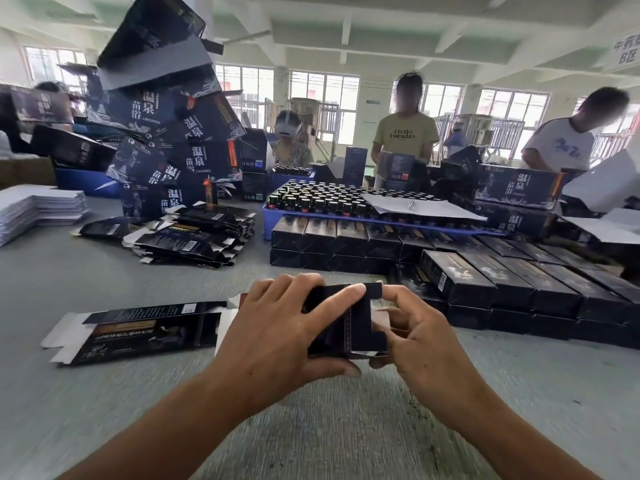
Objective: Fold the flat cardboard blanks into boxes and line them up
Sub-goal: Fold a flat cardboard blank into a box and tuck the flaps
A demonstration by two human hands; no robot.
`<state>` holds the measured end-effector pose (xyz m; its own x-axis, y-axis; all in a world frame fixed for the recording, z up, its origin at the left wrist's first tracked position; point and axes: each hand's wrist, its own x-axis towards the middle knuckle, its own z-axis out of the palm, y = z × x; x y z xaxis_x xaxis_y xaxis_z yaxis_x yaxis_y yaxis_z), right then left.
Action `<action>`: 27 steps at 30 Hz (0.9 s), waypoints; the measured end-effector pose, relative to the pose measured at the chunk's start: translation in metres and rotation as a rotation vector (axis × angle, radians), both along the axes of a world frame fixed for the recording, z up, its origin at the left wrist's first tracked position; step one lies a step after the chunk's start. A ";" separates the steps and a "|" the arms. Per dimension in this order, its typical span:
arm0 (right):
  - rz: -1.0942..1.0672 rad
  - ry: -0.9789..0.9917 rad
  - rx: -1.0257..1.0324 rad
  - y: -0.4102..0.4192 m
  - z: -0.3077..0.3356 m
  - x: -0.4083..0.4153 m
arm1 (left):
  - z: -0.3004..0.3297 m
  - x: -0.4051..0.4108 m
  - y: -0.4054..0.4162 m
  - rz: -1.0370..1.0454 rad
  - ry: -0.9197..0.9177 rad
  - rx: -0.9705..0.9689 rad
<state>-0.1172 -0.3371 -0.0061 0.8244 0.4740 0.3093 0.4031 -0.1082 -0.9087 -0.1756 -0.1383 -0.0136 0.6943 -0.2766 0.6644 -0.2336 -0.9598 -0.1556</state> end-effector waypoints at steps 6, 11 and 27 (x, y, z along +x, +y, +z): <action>-0.006 0.008 -0.033 -0.005 0.004 0.003 | 0.002 -0.001 -0.001 -0.041 -0.015 0.020; 0.011 -0.005 -0.068 -0.007 0.003 0.003 | 0.002 -0.004 -0.003 -0.070 0.031 -0.035; -0.092 -0.203 0.028 -0.006 0.002 -0.002 | 0.004 -0.006 -0.004 -0.074 0.017 -0.091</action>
